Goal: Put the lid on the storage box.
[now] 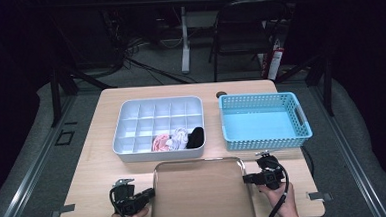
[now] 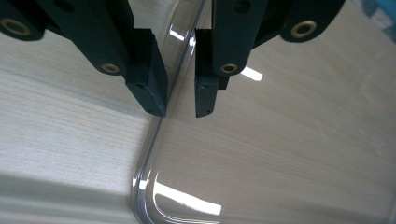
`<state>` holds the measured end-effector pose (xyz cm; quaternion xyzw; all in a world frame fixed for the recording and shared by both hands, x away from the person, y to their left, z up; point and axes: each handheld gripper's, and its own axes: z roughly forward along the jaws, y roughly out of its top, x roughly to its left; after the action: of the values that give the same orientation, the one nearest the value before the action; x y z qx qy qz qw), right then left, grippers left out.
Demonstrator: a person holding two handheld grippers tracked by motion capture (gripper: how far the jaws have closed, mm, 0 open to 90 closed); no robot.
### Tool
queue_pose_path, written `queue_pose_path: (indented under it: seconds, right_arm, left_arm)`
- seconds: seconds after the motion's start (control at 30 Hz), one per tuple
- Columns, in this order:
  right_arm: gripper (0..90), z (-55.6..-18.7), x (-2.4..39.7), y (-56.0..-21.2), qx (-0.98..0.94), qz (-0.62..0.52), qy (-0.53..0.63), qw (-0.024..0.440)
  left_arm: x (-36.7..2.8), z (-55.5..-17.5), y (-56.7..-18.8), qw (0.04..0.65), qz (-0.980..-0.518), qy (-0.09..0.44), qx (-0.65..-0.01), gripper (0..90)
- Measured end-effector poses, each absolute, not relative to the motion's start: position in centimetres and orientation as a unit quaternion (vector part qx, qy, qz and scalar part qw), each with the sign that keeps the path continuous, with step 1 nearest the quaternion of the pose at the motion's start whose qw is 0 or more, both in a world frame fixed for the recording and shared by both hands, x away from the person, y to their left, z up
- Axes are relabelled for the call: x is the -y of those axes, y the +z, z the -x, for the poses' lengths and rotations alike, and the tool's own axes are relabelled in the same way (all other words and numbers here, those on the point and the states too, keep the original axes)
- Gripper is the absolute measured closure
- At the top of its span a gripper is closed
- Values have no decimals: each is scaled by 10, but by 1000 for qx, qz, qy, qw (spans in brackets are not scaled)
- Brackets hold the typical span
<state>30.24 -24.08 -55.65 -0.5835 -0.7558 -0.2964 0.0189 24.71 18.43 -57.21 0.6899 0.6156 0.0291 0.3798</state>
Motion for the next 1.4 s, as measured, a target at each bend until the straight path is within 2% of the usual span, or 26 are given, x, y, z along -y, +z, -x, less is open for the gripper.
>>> queue_pose_path:
  seconds: [0.07,0.17,0.23,0.37,0.63,1.2,1.4]
  right_arm:
    - [712,-303,239,-559,760,585,-282,22]
    - [713,-302,238,-559,760,585,-282,22]
    - [715,-301,237,-558,761,586,-279,19]
    - [722,-300,235,-558,762,585,-277,11]
    - [728,-297,232,-557,761,589,-273,0]
    - [736,-297,236,-558,755,592,-282,11]
    - [741,-296,234,-557,760,587,-280,1]
  left_arm:
    - [-185,-247,-572,381,-688,26,-617,726]
    - [-190,-245,-570,375,-679,31,-631,666]
    - [-195,-242,-574,374,-664,13,-647,630]
    - [-195,-231,-574,374,-658,14,-654,602]
    - [-190,-219,-576,384,-657,5,-649,604]
    - [-198,-228,-578,401,-638,-32,-656,610]
    - [-202,-230,-580,406,-630,-44,-660,643]
